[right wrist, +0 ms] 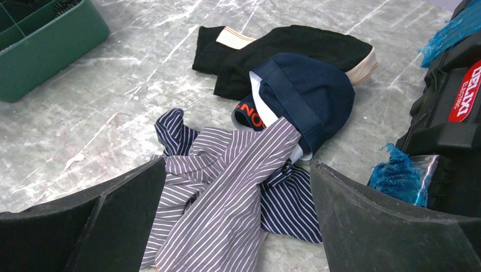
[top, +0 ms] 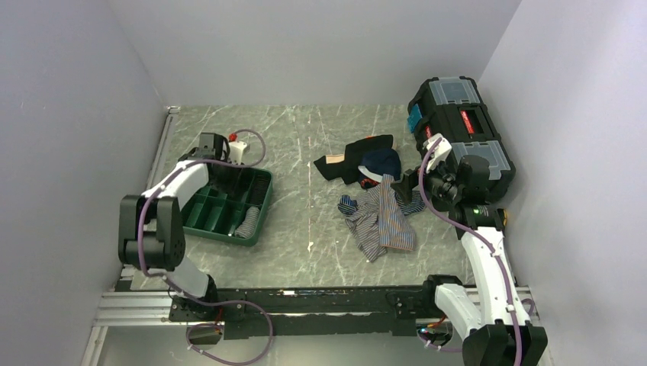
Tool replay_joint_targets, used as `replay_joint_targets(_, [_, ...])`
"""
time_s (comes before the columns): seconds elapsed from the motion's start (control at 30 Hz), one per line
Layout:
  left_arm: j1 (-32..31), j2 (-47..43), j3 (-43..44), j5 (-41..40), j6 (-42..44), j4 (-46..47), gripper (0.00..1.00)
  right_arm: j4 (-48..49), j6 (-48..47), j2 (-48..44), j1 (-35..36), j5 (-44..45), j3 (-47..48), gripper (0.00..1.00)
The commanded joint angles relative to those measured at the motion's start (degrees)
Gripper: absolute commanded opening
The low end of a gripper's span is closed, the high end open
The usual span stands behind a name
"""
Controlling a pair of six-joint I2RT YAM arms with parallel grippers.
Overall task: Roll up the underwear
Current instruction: Move the storage box to the center of the board.
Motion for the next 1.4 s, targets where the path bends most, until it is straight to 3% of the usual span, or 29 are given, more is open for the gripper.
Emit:
replay_joint_targets(0.0, [0.2,6.4,8.1,2.6,-3.2,-3.4,0.26,1.0,-1.3,0.5,0.1,-1.6,-0.2,1.0])
replay_joint_targets(0.2, [-0.2,14.6,18.5,7.1,-5.7,-6.6,0.0,1.0,-1.5,1.0,0.2,-0.7,0.0,1.0])
replay_joint_targets(0.33, [-1.0,20.6,27.5,7.4,-6.8,-8.7,0.0,1.0,-1.5,1.9,0.1,-0.2,0.2,1.0])
replay_joint_targets(0.5, [-1.6,27.7,37.5,9.1,-14.8,-9.3,0.0,1.2,-1.6,2.9,0.1,0.9,0.4,1.0])
replay_joint_targets(1.03, [-4.0,38.7,50.8,9.7,-33.5,-5.0,0.0,2.0,-1.8,8.4,0.3,2.4,1.0,1.0])
replay_joint_targets(1.17, [-4.0,41.7,55.5,9.7,-35.3,-6.1,0.0,2.0,-1.7,9.1,0.4,2.8,1.2,1.0])
replay_joint_targets(1.37, [-3.6,47.1,63.5,6.4,-31.3,-10.1,0.0,2.0,-1.6,9.5,0.7,2.4,1.1,1.0])
